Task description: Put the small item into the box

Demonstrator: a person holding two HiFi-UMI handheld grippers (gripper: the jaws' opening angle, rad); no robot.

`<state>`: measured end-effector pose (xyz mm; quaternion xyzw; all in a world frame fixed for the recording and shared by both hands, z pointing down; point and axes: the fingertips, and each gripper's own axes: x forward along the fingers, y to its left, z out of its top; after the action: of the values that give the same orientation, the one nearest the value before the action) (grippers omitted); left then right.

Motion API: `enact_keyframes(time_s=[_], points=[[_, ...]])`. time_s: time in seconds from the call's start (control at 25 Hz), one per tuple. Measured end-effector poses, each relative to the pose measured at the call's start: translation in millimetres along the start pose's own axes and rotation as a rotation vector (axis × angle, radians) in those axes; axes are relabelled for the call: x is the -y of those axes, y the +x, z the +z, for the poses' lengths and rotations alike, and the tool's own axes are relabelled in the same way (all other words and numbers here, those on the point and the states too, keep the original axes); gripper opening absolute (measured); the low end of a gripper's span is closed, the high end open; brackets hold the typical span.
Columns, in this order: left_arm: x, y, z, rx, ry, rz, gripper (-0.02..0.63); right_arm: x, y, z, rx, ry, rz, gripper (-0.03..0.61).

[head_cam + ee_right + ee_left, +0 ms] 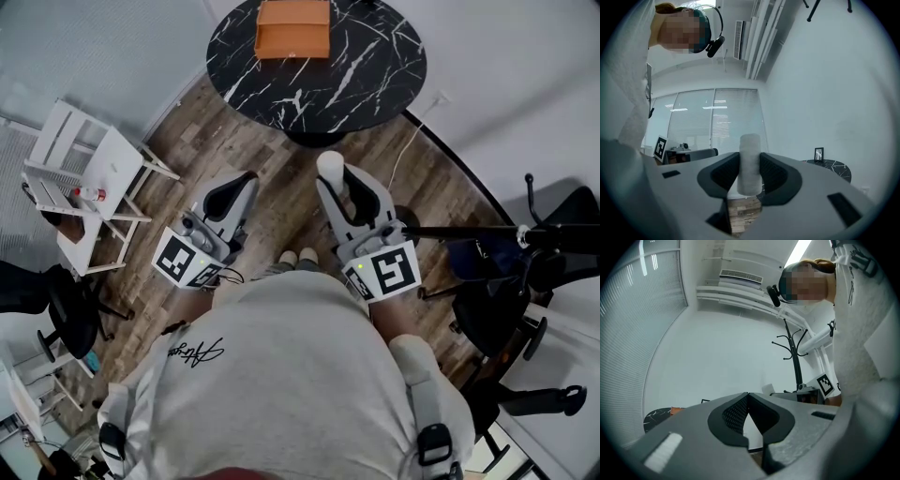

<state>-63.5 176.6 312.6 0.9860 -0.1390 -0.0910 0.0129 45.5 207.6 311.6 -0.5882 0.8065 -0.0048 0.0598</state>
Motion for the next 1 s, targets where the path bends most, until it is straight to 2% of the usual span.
enact_keyframes(time_s=[0.32,1.0], points=[[4.9,3.7,-4.4,-0.003,0.002,0.002,0.003,3.5,-5.5,-2.3,0.002,0.002,0.004,0.135],[8.9,5.8,-9.9,-0.006,0.002,0.060,0.003,16.1,-8.8,-9.7,-0.005,0.023,0.040,0.135]])
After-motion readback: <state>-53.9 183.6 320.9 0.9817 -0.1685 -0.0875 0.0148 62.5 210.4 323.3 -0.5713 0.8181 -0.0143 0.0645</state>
